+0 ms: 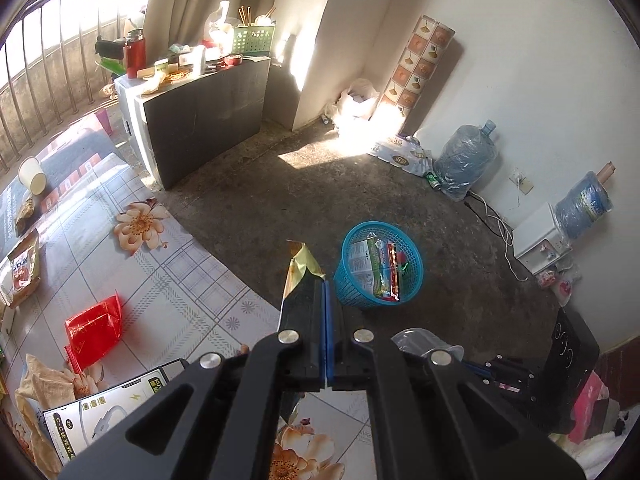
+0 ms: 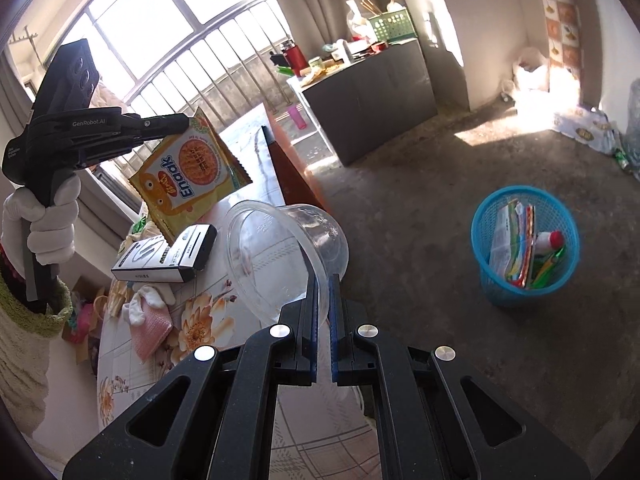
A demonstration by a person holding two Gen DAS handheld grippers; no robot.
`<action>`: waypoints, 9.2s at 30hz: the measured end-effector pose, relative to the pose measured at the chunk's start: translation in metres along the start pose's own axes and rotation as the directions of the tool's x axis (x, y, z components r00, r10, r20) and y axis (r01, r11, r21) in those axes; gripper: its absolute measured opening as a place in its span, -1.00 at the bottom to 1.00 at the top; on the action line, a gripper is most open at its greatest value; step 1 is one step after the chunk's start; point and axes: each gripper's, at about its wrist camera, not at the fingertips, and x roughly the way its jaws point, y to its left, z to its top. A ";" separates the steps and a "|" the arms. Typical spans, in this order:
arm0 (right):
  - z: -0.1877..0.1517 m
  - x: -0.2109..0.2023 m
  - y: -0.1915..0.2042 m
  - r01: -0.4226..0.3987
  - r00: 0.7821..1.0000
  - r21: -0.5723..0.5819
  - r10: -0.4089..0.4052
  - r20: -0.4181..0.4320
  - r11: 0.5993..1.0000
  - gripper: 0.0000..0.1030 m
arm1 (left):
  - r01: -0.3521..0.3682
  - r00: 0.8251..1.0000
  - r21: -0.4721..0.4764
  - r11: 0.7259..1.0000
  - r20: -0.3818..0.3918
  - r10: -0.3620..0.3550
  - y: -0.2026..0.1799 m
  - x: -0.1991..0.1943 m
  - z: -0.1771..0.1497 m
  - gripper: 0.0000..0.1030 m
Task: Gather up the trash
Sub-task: 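Carry the Enaak bag and clear cup to the blue wastebasket while opening both grippers over it, then move both tools back over the table toward the white gloves, then grasp the white cloth gloves with the right gripper, then grasp the pink knitted pad with the left gripper, then carry the pink pad and white gloves to the wastebasket while opening both grippers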
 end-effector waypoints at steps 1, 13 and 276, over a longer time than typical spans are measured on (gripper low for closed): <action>0.001 -0.005 -0.008 0.011 1.000 0.016 -0.011 0.013 1.000 -0.94 | 0.012 1.000 0.009 1.000 0.001 -0.012 -0.009 0.003 0.004 -1.00; 0.002 -0.051 -0.125 0.213 0.964 0.269 -0.247 0.097 0.939 -0.94 | 0.104 0.993 0.140 0.985 -0.076 -0.094 -0.128 0.106 0.063 -1.00; 0.019 0.097 -0.285 0.269 0.946 0.668 -0.319 -0.050 0.694 -0.10 | 0.098 0.886 -0.477 0.873 -0.358 -0.295 -0.112 0.455 0.031 0.66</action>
